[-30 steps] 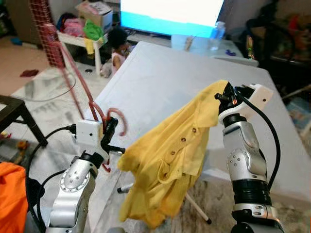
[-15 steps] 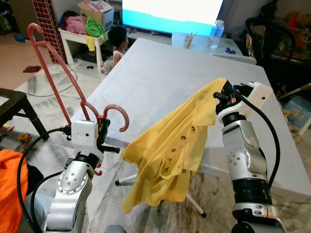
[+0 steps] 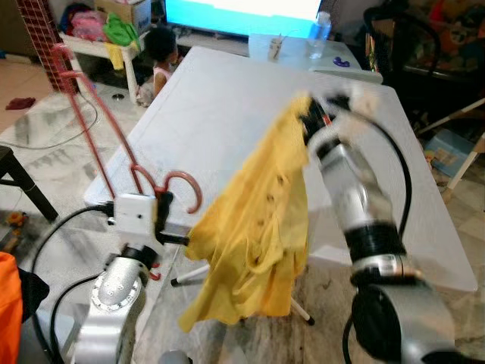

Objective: Hang hanger

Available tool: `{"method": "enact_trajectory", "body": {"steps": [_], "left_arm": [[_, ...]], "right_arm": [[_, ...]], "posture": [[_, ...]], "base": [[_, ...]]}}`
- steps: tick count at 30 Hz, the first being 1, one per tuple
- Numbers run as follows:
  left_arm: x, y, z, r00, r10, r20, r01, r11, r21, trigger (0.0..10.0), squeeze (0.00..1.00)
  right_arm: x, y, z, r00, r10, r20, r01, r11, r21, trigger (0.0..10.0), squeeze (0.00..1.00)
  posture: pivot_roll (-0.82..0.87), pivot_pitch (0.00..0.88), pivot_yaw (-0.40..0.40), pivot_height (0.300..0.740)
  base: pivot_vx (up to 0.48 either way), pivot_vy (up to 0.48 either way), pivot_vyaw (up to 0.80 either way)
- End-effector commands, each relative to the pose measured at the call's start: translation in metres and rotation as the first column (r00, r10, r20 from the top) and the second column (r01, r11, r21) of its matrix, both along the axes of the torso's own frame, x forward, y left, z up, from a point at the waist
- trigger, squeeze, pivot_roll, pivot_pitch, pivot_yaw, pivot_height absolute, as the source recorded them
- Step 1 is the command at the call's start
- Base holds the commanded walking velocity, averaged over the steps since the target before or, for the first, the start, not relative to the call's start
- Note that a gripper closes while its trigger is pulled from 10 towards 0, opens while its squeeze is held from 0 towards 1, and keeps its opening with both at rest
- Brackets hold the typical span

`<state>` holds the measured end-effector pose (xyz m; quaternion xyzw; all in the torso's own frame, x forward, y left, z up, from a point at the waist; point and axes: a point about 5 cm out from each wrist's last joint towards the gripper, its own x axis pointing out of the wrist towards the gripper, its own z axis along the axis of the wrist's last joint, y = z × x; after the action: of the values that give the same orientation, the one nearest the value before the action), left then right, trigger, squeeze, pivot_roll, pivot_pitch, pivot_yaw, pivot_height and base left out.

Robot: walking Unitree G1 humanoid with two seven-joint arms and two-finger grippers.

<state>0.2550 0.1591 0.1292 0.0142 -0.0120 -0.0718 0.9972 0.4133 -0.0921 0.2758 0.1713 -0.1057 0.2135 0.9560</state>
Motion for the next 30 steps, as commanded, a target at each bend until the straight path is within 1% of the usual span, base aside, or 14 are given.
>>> {"method": "enact_trajectory", "body": {"steps": [1, 5, 8, 10, 11, 12, 13, 17, 19, 21, 25, 26, 28, 30], "left_arm": [[-0.005, 0.0, 0.0, 1.0, 0.014, -0.005, -0.014, 1.0, -0.003, 10.0, 0.0], [-0.009, -0.001, -0.002, 1.0, 0.022, -0.011, -0.022, 1.0, -0.007, 10.0, 0.0], [-0.012, -0.001, -0.002, 1.0, 0.025, -0.012, -0.025, 1.0, -0.006, 10.0, 0.0], [-0.015, 0.0, -0.001, 0.999, 0.031, -0.01, -0.031, 1.0, -0.005, 10.0, 0.0], [-0.015, 0.0, -0.001, 0.999, 0.031, -0.01, -0.031, 1.0, -0.005, 10.0, 0.0], [-0.016, 0.003, -0.001, 0.999, 0.044, -0.01, -0.044, 0.999, -0.003, 10.0, 0.0], [-0.017, 0.004, -0.001, 0.999, 0.049, -0.01, -0.049, 0.999, -0.003, 10.0, 0.0], [-0.016, 0.004, -0.002, 0.999, 0.053, -0.011, -0.053, 0.999, -0.001, 10.0, 0.0], [-0.012, 0.003, -0.001, 0.999, 0.047, -0.003, -0.047, 0.999, 0.001, 10.0, 0.0], [-0.01, 0.002, 0.0, 0.999, 0.046, 0.002, -0.046, 0.999, 0.001, 10.0, 0.0], [-0.008, 0.001, 0.0, 0.999, 0.043, 0.005, -0.043, 0.999, -0.001, 10.0, 0.0], [-0.009, 0.0, 0.0, 0.999, 0.04, 0.005, -0.04, 0.999, -0.003, 10.0, 0.0], [-0.01, -0.003, -0.001, 1.0, 0.03, 0.0, -0.03, 0.999, -0.011, 10.0, 0.0], [-0.011, -0.004, -0.002, 1.0, 0.026, -0.003, -0.026, 1.0, -0.011, 10.0, 0.0]], "right_arm": [[0.007, -0.006, 0.043, 0.998, -0.031, 0.048, 0.033, 0.999, -0.039, 0.0, 0.0], [0.011, -0.013, 0.08, 0.988, -0.149, 0.04, 0.152, 0.984, -0.094, 0.0, 0.0], [0.006, -0.026, 0.12, 0.951, -0.269, 0.155, 0.285, 0.954, -0.097, 0.0, 0.0], [-0.006, -0.038, 0.164, 0.887, -0.354, 0.295, 0.385, 0.922, -0.051, 0.0, 0.0], [-0.006, -0.038, 0.164, 0.887, -0.354, 0.295, 0.385, 0.922, -0.051, 0.0, 0.0], [-0.024, -0.046, 0.207, 0.826, -0.393, 0.403, 0.408, 0.911, 0.052, 0.0, 0.0], [-0.032, -0.049, 0.221, 0.805, -0.405, 0.435, 0.406, 0.909, 0.096, 0.0, 0.0], [-0.047, -0.056, 0.246, 0.761, -0.428, 0.486, 0.398, 0.901, 0.171, 0.0, 0.0], [-0.073, -0.062, 0.281, 0.657, -0.443, 0.61, 0.408, 0.889, 0.207, 0.0, 0.0], [-0.076, -0.064, 0.285, 0.636, -0.438, 0.635, 0.412, 0.889, 0.2, 0.0, 0.0], [-0.064, -0.062, 0.267, 0.665, -0.4, 0.63, 0.413, 0.9, 0.135, 0.0, 0.0], [-0.052, -0.057, 0.249, 0.695, -0.371, 0.616, 0.423, 0.904, 0.066, 0.0, 0.0], [-0.015, -0.045, 0.174, 0.823, -0.279, 0.495, 0.397, 0.906, -0.149, 0.0, 0.0], [-0.005, -0.042, 0.147, 0.861, -0.249, 0.442, 0.372, 0.903, -0.216, 0.0, 0.0]], "posture": [[0.33, 0.14, -0.144, 0.74], [0.34, 0.146, -0.147, 0.74], [0.37, 0.154, -0.148, 0.74], [0.39, 0.153, -0.149, 0.74], [0.39, 0.153, -0.149, 0.74], [0.4, 0.147, -0.148, 0.74], [0.4, 0.143, -0.148, 0.74], [0.4, 0.137, -0.15, 0.74], [0.41, 0.115, -0.155, 0.74], [0.41, 0.108, -0.156, 0.74], [0.4, 0.106, -0.156, 0.74], [0.4, 0.109, -0.156, 0.74], [0.39, 0.118, -0.153, 0.74], [0.39, 0.118, -0.153, 0.74]], "base": [[0.0, 0.0, 0.0], [0.0, 0.0, 0.0], [0.0, 0.0, 0.0], [0.0, 0.0, 0.0], [0.0, 0.0, 0.0], [0.0, 0.0, 0.0], [0.0, 0.0, 0.0], [0.0, 0.0, 0.0], [0.0, 0.0, 0.0], [0.0, 0.0, 0.0], [0.0, 0.0, 0.0], [0.0, 0.0, 0.0], [0.0, 0.0, 0.0], [0.0, 0.0, 0.0]]}}
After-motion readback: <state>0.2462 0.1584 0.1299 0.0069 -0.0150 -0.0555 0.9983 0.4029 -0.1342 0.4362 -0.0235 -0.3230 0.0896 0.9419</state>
